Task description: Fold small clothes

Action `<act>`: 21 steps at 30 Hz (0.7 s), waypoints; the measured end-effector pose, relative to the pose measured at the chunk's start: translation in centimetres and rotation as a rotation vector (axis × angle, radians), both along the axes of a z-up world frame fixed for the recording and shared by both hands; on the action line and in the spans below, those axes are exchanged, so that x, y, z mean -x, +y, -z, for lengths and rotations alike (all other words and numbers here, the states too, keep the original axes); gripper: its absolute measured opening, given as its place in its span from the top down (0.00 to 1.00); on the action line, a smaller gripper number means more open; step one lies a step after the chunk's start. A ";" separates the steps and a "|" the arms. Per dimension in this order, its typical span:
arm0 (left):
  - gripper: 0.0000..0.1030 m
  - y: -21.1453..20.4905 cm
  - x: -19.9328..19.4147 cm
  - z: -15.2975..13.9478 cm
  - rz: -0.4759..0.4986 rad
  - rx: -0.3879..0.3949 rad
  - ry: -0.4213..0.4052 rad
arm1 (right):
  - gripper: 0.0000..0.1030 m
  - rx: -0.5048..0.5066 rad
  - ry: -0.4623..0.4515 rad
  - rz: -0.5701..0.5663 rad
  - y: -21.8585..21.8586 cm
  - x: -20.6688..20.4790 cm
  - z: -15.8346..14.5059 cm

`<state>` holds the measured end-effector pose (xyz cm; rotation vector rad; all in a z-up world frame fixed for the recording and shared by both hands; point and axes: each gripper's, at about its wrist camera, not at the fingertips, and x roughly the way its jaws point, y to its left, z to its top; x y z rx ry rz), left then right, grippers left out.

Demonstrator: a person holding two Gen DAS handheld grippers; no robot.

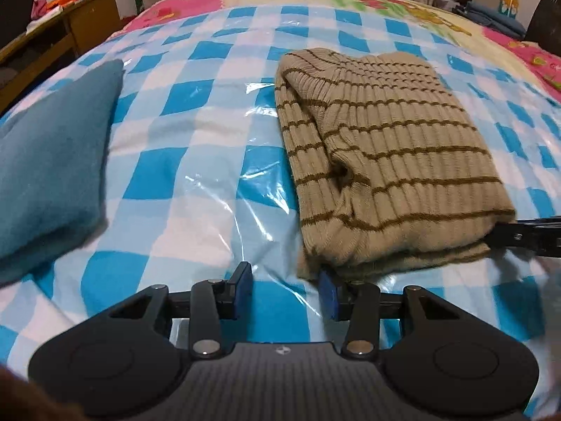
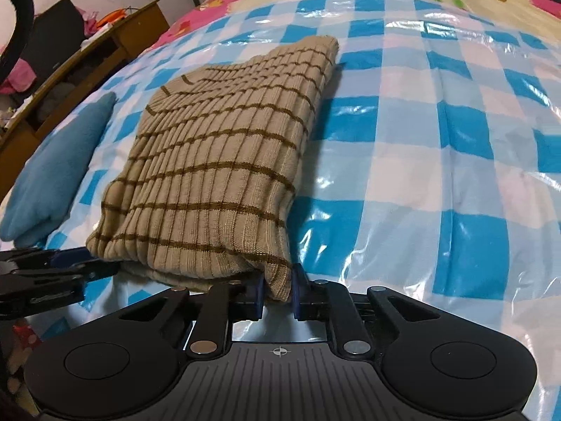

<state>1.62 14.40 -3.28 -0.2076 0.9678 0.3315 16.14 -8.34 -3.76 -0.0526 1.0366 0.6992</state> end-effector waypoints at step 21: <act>0.50 2.8 -3.2 0.7 -0.067 0.014 -0.028 | 0.79 -0.042 0.031 0.002 -1.0 -1.5 -1.4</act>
